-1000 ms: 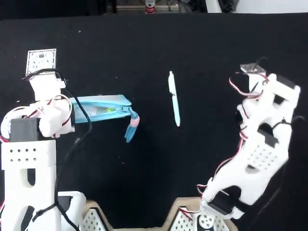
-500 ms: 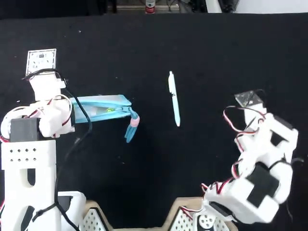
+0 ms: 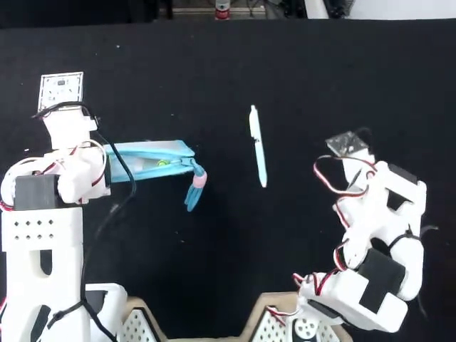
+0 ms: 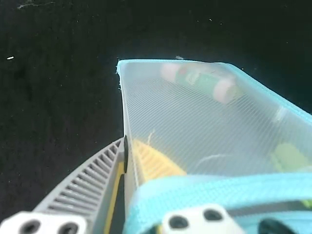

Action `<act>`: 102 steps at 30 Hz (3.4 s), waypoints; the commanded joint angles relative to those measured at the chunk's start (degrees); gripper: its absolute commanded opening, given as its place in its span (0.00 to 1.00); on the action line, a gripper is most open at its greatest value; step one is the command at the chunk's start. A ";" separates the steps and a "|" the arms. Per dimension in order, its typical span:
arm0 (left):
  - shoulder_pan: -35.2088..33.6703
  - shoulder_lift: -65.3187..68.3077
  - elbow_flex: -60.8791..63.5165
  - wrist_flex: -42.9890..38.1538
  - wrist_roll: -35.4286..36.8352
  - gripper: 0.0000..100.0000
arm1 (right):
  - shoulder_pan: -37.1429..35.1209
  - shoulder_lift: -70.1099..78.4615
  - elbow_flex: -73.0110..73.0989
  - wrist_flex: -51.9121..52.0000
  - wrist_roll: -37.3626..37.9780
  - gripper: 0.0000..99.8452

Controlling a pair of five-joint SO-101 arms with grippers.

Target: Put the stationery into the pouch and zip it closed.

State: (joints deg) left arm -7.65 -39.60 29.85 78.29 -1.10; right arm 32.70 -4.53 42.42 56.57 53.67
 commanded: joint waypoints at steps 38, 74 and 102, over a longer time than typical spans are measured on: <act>0.57 0.44 1.98 -0.79 0.62 0.03 | 0.35 -2.86 11.12 -16.70 -4.75 0.11; 0.66 0.53 1.98 -0.70 0.35 0.03 | -34.20 -65.19 -15.43 22.77 -41.85 0.01; 3.12 0.62 2.07 -0.35 0.35 0.03 | -77.36 -75.12 6.02 -36.04 -57.76 0.01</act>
State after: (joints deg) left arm -7.56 -39.60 29.85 78.29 -1.10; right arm -42.99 -79.52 46.11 26.51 -2.68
